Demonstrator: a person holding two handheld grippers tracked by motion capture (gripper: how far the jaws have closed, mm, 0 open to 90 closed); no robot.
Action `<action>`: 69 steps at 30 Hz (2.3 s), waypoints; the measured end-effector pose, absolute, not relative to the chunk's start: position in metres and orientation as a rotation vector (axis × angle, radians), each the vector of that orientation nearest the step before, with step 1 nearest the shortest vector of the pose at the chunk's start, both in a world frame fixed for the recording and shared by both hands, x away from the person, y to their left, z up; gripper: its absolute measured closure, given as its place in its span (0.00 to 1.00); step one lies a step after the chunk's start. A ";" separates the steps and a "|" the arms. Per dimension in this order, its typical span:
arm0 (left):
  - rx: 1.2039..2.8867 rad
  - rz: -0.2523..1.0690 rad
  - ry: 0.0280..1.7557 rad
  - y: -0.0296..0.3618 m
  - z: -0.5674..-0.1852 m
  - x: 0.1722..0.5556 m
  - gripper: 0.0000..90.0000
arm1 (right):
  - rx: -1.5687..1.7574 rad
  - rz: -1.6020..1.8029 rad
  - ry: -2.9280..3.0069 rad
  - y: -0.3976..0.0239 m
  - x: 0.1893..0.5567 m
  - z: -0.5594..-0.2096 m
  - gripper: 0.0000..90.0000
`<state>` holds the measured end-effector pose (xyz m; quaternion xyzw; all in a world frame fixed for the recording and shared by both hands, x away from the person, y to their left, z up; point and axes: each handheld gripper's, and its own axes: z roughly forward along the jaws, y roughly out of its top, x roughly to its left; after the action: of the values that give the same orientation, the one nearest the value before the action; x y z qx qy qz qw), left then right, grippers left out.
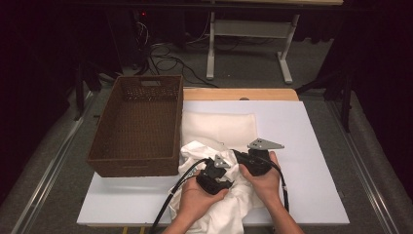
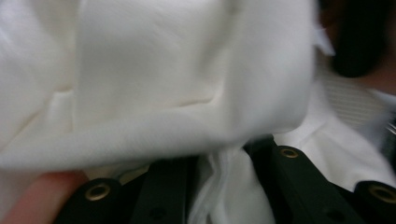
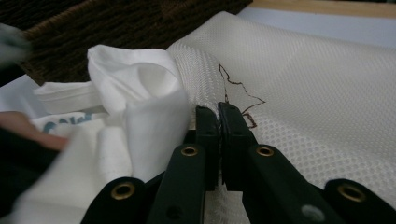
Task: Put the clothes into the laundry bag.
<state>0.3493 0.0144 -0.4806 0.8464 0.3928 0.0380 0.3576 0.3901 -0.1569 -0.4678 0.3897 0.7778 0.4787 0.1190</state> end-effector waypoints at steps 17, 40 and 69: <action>1.923 0.288 1.059 0.069 -0.433 0.346 0.25 | 1.100 1.411 2.291 -0.157 0.384 -0.460 0.99; 2.190 0.178 0.705 0.027 -0.449 0.333 0.87 | 1.125 1.411 2.277 -0.156 0.388 -0.465 0.99; 2.234 0.293 1.093 0.041 -0.454 0.368 0.41 | 1.101 1.469 2.282 -0.162 0.383 -0.455 0.99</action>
<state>0.3676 0.0411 -0.4544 0.8472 0.4146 0.1110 0.3131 0.3825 -0.1622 -0.4546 0.3738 0.7747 0.4988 0.1062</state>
